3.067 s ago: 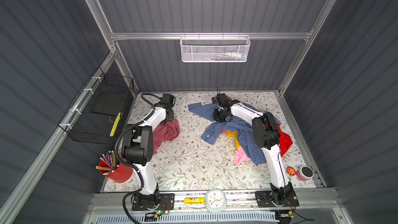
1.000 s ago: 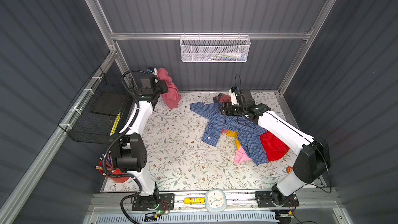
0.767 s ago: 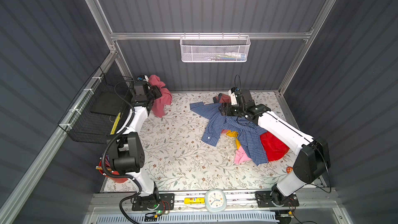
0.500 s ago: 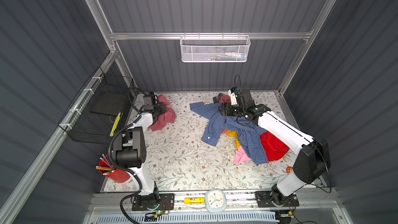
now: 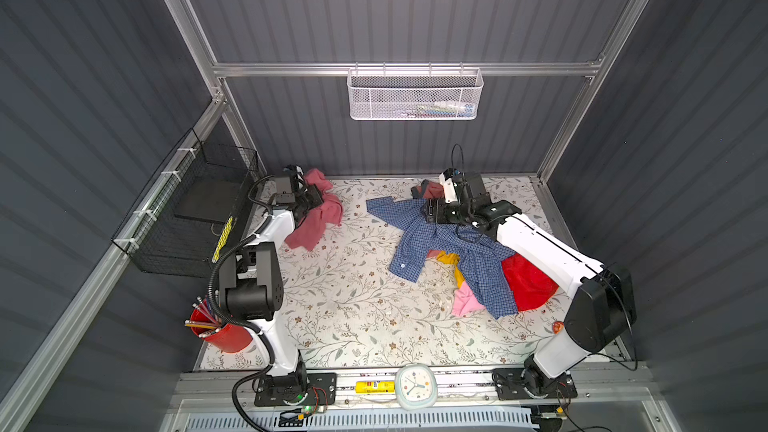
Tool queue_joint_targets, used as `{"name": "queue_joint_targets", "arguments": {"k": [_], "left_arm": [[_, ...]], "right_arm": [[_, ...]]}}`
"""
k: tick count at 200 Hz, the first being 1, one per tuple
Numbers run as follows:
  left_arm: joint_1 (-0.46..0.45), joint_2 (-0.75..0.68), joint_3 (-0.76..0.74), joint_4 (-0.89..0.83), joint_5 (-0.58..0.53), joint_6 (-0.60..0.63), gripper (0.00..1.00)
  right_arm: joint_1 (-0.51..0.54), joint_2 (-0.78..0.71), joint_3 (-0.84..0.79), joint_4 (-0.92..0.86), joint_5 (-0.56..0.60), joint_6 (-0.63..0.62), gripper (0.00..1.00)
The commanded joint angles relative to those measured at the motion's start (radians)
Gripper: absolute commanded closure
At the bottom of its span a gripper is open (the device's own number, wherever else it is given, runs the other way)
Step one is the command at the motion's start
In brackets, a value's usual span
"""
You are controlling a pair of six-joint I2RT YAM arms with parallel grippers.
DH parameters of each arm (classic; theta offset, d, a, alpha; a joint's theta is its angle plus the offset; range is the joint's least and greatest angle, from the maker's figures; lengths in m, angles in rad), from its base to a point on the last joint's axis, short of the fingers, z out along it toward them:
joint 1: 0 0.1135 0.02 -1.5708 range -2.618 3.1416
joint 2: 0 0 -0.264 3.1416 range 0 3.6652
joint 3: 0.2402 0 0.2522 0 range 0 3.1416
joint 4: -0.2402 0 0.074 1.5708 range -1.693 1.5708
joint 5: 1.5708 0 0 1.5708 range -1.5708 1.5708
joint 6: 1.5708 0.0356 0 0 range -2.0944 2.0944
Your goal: Pick out a specific cloth from the pile
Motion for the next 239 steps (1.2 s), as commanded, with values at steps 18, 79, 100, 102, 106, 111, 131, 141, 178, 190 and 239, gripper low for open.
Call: {"name": "queue_joint_targets", "arguments": {"k": [18, 79, 100, 102, 106, 111, 131, 141, 178, 190, 239], "left_arm": [[0.003, 0.009, 0.055, 0.245, 0.132, -0.149, 1.0], [0.003, 0.056, -0.088, 0.288, 0.136, -0.153, 1.0], [0.003, 0.066, -0.141, 0.238, 0.06, -0.061, 1.0], [0.003, 0.067, -0.146, 0.234, 0.056, -0.053, 1.0], [0.003, 0.071, -0.152, 0.225, 0.048, -0.036, 1.0], [0.003, 0.076, -0.158, 0.207, 0.031, -0.019, 1.0], [0.003, 0.101, -0.171, 0.132, -0.027, 0.033, 1.0], [0.004, 0.11, -0.173, 0.09, -0.047, 0.054, 1.0], [0.003, 0.085, -0.211, -0.013, -0.184, 0.102, 1.0], [0.003, 0.075, -0.205, -0.064, -0.208, 0.131, 0.99], [-0.003, 0.084, -0.167, -0.223, -0.271, 0.203, 0.63]], "right_arm": [[0.002, 0.015, 0.023, -0.001, -0.011, 0.009, 0.23], [0.005, 0.026, 0.03, -0.004, -0.019, 0.013, 0.23], [0.007, 0.027, 0.029, -0.008, -0.02, 0.012, 0.23], [0.007, 0.027, 0.029, -0.008, -0.02, 0.012, 0.23], [0.008, 0.027, 0.029, -0.009, -0.02, 0.012, 0.23], [0.007, 0.027, 0.029, -0.009, -0.02, 0.011, 0.23], [0.008, 0.029, 0.029, -0.009, -0.025, 0.015, 0.23], [0.01, 0.03, 0.029, -0.009, -0.026, 0.019, 0.24], [0.016, 0.04, 0.035, -0.017, -0.025, 0.017, 0.24], [0.02, 0.047, 0.042, -0.016, -0.022, 0.012, 0.24], [0.028, 0.086, 0.092, -0.096, 0.01, -0.015, 0.24]]}}
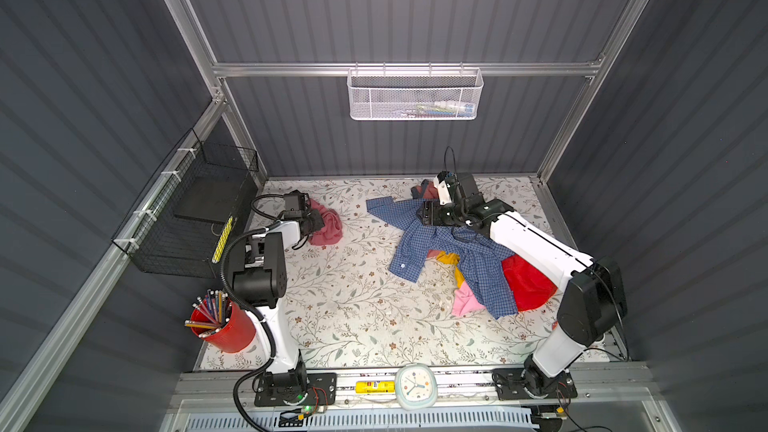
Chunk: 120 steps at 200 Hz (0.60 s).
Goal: Pick out a specific cloth from the pile
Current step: 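Lower the pink sweater onto the clear table with the left gripper and release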
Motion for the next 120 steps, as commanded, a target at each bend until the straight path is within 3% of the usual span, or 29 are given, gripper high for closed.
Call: {"name": "queue_joint_targets", "arguments": {"k": [1, 38, 62, 72, 120], "left_arm": [[0.001, -0.009, 0.029, -0.16, -0.056, 0.066, 0.63], [0.001, 0.026, 0.079, -0.225, -0.078, 0.061, 0.28], [0.001, 0.008, 0.083, -0.242, -0.109, 0.049, 0.16], [0.001, -0.013, 0.075, -0.238, -0.127, 0.044, 0.01], [0.001, -0.121, 0.081, -0.272, -0.176, 0.044, 0.0]], "right_arm": [[0.006, 0.019, 0.046, -0.052, 0.027, -0.02, 0.24], [0.004, 0.006, 0.04, -0.066, 0.075, -0.047, 0.19], [0.0, -0.005, 0.035, -0.076, 0.098, -0.056, 0.17], [-0.001, -0.008, 0.033, -0.08, 0.103, -0.058, 0.16], [-0.007, -0.016, 0.037, -0.087, 0.117, -0.074, 0.14]]}}
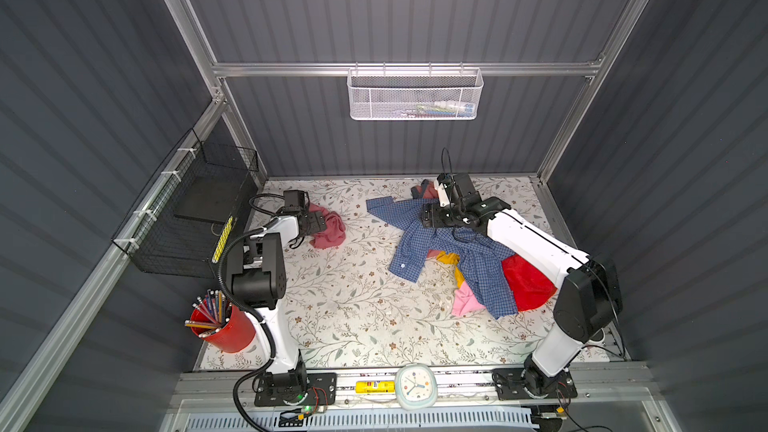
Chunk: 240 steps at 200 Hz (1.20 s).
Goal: Pick out a specific cloth from the pile
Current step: 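Lower the pink sweater onto the clear table with the left gripper and release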
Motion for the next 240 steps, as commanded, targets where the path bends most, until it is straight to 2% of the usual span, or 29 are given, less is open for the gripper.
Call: {"name": "queue_joint_targets", "arguments": {"k": [1, 63, 89, 110, 140, 176, 203, 240], "left_arm": [[0.001, -0.095, 0.015, -0.057, -0.049, 0.003, 0.0], [0.0, -0.25, -0.029, -0.102, -0.076, 0.003, 0.0], [-0.014, -0.309, -0.094, -0.123, -0.009, 0.015, 0.01], [-0.062, -0.316, -0.14, -0.135, 0.06, 0.047, 0.03], [-0.157, -0.227, -0.124, -0.168, 0.047, 0.093, 0.05], [-0.159, -0.045, -0.044, -0.151, 0.048, 0.103, 0.12], [-0.158, 0.122, 0.087, -0.18, 0.05, 0.127, 0.2], [-0.158, 0.23, 0.245, -0.191, 0.042, 0.146, 0.22]], "right_arm": [[-0.005, -0.029, 0.018, -0.017, 0.026, -0.024, 0.14], [-0.011, -0.052, 0.02, -0.029, 0.039, -0.054, 0.13], [-0.012, -0.06, 0.017, -0.038, 0.039, -0.063, 0.13], [-0.011, -0.057, 0.015, -0.041, 0.032, -0.062, 0.13], [-0.012, -0.048, 0.025, -0.052, 0.021, -0.062, 0.13], [-0.011, -0.052, 0.029, -0.073, 0.033, -0.06, 0.13], [-0.012, -0.07, 0.024, -0.086, 0.046, -0.065, 0.13], [-0.012, -0.111, -0.011, -0.085, 0.074, -0.051, 0.12]]}}
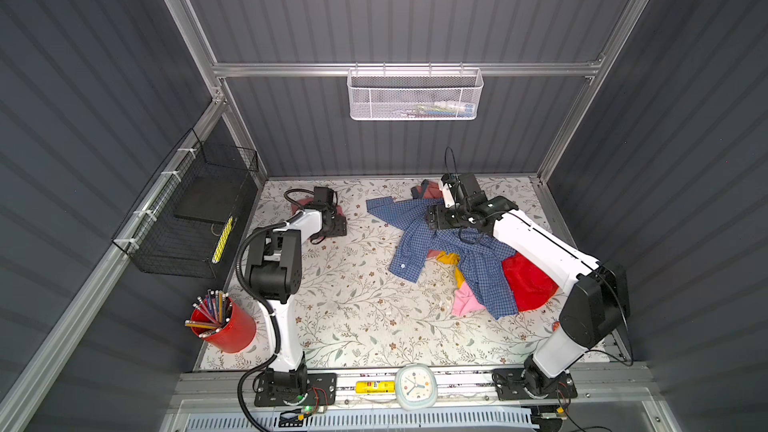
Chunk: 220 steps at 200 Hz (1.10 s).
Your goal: Pick out a specific cloth from the pile
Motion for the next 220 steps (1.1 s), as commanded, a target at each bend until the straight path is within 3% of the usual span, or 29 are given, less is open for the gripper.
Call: {"name": "queue_joint_targets", "arguments": {"k": [1, 39, 93, 106, 157, 175, 200, 220], "left_arm": [[0.006, 0.07, 0.056, -0.048, 0.015, 0.035, 0.22], [0.005, 0.092, 0.141, -0.1, 0.017, 0.013, 0.19], [0.001, -0.045, 0.002, -0.023, -0.017, -0.06, 0.09], [0.0, -0.061, -0.001, -0.024, -0.026, -0.066, 0.07], [-0.014, -0.216, -0.121, 0.072, -0.055, -0.109, 0.0], [-0.017, -0.296, -0.203, 0.127, -0.081, -0.11, 0.0], [-0.016, -0.429, -0.357, 0.212, -0.151, -0.091, 0.0], [-0.016, -0.536, -0.481, 0.267, -0.195, -0.077, 0.0]], "right_arm": [[-0.005, -0.058, -0.012, -0.011, 0.033, -0.002, 0.13], [-0.005, -0.08, -0.043, 0.004, 0.044, 0.009, 0.13], [-0.013, -0.093, -0.042, 0.021, 0.068, -0.02, 0.09], [-0.017, -0.102, -0.053, 0.038, 0.073, -0.03, 0.01], [-0.031, -0.157, -0.114, 0.081, 0.136, -0.092, 0.01], [-0.035, -0.227, -0.22, 0.159, 0.215, -0.151, 0.01], [-0.07, -0.401, -0.477, 0.433, 0.351, -0.268, 0.01], [-0.145, -0.529, -0.706, 0.641, 0.381, -0.343, 0.01]]}}
